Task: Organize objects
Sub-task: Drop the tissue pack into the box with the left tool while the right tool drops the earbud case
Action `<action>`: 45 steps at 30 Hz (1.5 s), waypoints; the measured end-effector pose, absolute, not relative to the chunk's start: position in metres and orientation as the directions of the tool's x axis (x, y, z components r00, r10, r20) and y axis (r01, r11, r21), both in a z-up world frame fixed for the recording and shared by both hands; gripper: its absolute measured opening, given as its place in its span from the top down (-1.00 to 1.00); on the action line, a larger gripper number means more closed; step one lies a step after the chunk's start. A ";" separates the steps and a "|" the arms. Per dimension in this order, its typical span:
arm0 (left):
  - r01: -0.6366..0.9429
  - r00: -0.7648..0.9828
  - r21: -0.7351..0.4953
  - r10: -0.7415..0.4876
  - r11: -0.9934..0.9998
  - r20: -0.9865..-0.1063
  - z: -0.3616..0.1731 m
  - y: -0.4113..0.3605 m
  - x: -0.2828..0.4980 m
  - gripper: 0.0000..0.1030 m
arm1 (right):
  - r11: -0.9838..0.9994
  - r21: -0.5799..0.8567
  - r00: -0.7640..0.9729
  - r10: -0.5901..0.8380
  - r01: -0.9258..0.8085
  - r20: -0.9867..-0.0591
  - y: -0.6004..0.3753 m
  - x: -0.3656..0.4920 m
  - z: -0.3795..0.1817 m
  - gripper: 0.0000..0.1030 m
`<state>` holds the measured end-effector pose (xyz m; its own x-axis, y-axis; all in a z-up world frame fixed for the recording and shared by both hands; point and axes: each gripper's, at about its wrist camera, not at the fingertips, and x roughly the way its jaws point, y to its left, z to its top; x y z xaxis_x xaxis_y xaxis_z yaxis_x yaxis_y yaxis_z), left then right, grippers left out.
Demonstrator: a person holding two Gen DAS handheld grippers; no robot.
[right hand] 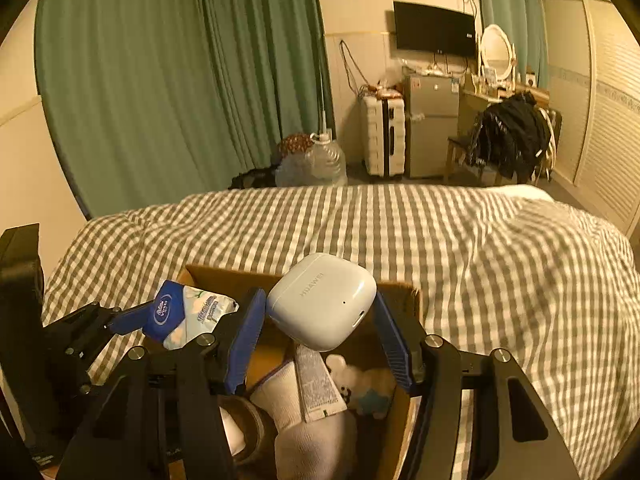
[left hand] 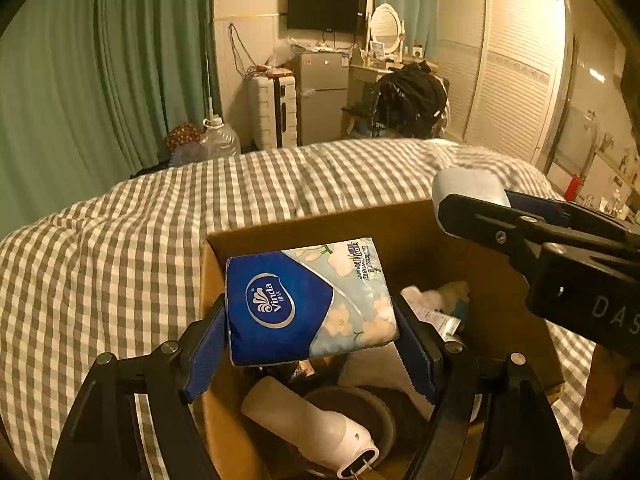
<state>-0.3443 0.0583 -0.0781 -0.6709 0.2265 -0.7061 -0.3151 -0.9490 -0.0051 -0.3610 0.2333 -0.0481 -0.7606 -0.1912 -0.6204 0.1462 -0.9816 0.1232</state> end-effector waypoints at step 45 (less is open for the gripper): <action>-0.201 -0.842 -0.003 0.174 -0.980 -0.510 0.037 0.035 -0.260 -0.93 | -0.992 0.108 -0.907 -0.102 0.063 -0.410 0.251 -0.271 0.058 -0.80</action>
<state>-0.2600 0.0354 0.0371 -0.8424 0.1745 -0.5098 -0.2010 -0.9796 -0.0031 -0.2708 0.2512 0.0584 -0.9065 -0.1019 -0.4096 0.0629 -0.9922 0.1075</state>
